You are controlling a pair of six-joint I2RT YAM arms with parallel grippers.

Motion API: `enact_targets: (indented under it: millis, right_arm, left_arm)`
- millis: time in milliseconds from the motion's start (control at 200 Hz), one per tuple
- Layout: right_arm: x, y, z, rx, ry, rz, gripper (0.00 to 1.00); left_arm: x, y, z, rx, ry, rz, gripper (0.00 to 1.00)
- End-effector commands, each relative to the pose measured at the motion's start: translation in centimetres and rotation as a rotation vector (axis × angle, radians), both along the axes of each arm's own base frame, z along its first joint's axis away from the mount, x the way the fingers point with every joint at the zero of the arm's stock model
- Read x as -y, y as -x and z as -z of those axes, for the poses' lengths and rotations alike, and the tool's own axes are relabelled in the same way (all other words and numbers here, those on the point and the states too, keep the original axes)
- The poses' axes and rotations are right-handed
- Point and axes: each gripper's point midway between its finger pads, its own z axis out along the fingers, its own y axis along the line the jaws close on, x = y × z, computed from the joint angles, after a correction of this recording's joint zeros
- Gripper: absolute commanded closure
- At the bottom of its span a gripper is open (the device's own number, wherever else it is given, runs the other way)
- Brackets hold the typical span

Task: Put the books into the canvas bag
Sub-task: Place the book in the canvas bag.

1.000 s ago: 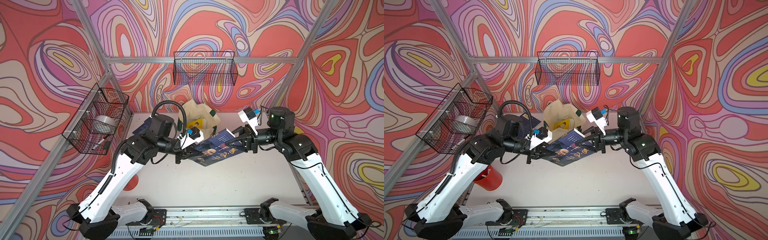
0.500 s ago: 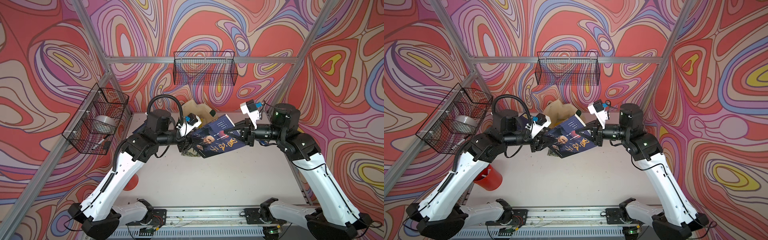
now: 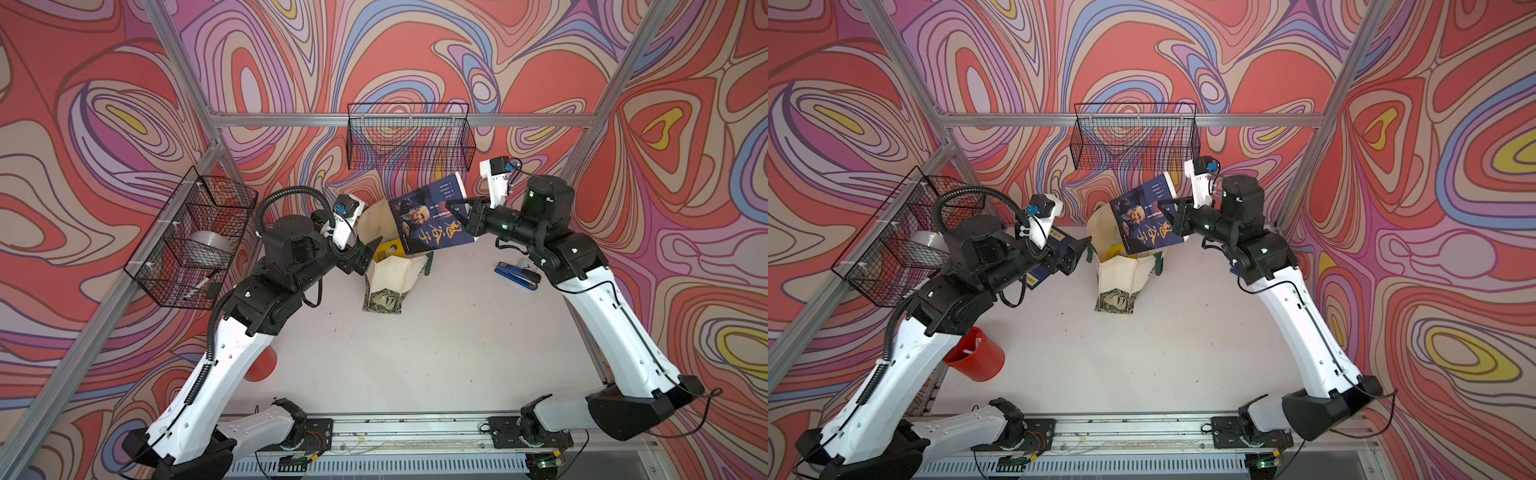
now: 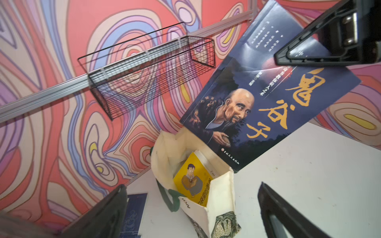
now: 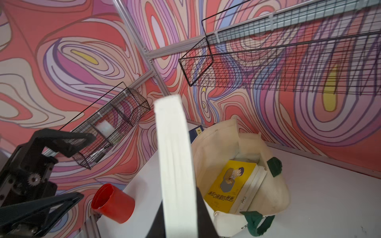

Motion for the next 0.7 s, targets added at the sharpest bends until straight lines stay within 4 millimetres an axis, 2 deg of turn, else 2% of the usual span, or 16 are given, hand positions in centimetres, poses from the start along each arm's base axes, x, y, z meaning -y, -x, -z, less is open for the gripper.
enact_targets:
  millis: [0,45,100,250,275,366,456,596,696]
  right_arm:
    - [-0.1,-3.2,-1.8,0.034,-0.086,0.127,1.00]
    - [-0.3,-4.2,-1.5,0.030,-0.079,0.163,1.00]
    - [-1.0,-5.9,0.0,-0.006,-0.055,0.206,1.00]
    - [-3.4,-9.3,2.5,-0.086,-0.045,0.251,1.00]
    - [-4.3,-10.3,4.0,-0.114,-0.030,0.248,1.00]
    - [-6.3,-12.1,6.2,-0.156,-0.001,0.242,1.00]
    - [-7.3,-13.7,8.9,-0.216,0.023,0.257,1.00]
    - [-8.1,-15.1,11.1,-0.276,0.044,0.266,1.00]
    - [-8.6,-15.1,12.0,-0.305,0.042,0.266,1.00]
  left_arm:
    - [-3.0,-3.4,1.8,-0.112,0.117,-0.175,0.00]
    - [-3.8,-4.7,2.8,-0.171,0.169,-0.215,0.02]
    - [-4.3,-6.2,4.1,-0.229,0.216,-0.248,0.02]
    - [-2.9,-9.5,7.8,-0.342,0.257,-0.255,0.07]
    - [-2.7,-10.0,8.5,-0.362,0.261,-0.257,0.09]
    - [-2.3,-11.8,11.4,-0.429,0.229,-0.295,0.16]
    - [-2.3,-13.2,14.1,-0.479,0.182,-0.335,0.17]
    - [-1.7,-14.2,17.4,-0.535,0.149,-0.342,0.19]
    - [-1.1,-14.5,18.9,-0.561,0.158,-0.324,0.27]
